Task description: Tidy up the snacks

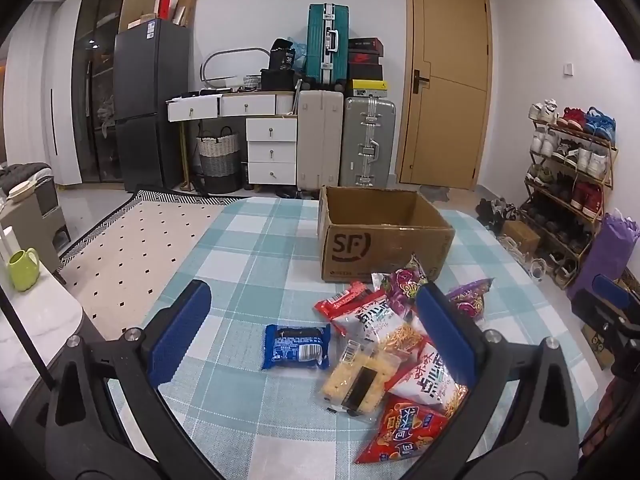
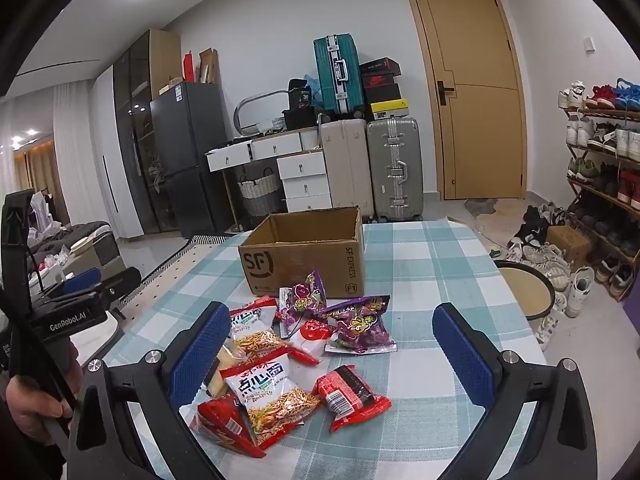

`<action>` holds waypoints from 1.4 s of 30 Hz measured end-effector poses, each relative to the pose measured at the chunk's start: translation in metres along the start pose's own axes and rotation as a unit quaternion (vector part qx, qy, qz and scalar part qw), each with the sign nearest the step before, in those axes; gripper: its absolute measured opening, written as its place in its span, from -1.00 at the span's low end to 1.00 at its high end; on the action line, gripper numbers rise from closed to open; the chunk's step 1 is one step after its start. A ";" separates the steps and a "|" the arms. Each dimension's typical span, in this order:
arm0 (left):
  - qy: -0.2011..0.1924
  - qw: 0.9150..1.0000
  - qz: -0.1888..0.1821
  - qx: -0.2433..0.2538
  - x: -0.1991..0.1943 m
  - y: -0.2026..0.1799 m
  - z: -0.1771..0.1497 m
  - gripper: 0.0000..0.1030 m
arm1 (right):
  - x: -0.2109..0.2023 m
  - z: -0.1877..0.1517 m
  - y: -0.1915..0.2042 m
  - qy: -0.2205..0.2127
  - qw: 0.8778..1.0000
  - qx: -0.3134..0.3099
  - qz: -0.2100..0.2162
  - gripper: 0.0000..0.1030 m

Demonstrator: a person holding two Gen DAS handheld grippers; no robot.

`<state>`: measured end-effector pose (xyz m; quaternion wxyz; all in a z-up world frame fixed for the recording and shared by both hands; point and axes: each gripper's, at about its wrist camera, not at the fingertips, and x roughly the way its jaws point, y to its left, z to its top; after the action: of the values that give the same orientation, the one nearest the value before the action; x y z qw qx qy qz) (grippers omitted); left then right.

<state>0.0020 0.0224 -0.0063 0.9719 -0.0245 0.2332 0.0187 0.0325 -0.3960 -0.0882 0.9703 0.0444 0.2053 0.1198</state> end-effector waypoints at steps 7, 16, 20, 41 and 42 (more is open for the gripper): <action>0.006 1.000 0.006 0.005 0.002 -0.005 -0.003 0.98 | 0.003 0.004 0.001 0.008 1.000 0.000 -0.002 0.99; -0.003 1.000 0.004 0.012 -0.006 -0.006 0.001 0.98 | 0.004 0.004 0.005 0.006 1.000 -0.006 -0.003 0.99; -0.003 1.000 0.004 0.011 -0.007 -0.005 0.002 0.98 | 0.004 0.004 0.006 0.006 1.000 -0.010 -0.002 0.99; -0.003 1.000 -0.006 0.012 -0.014 -0.005 -0.001 0.98 | 0.005 0.003 0.008 0.007 1.000 -0.010 0.001 0.99; -0.004 1.000 -0.006 0.012 -0.014 -0.006 -0.001 0.98 | 0.005 0.003 0.008 0.007 1.000 -0.008 0.003 0.99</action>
<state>-0.0110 0.0164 -0.0007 0.9732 -0.0140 0.2292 0.0102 0.0367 -0.3875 -0.0862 0.9689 0.0362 0.2108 0.1247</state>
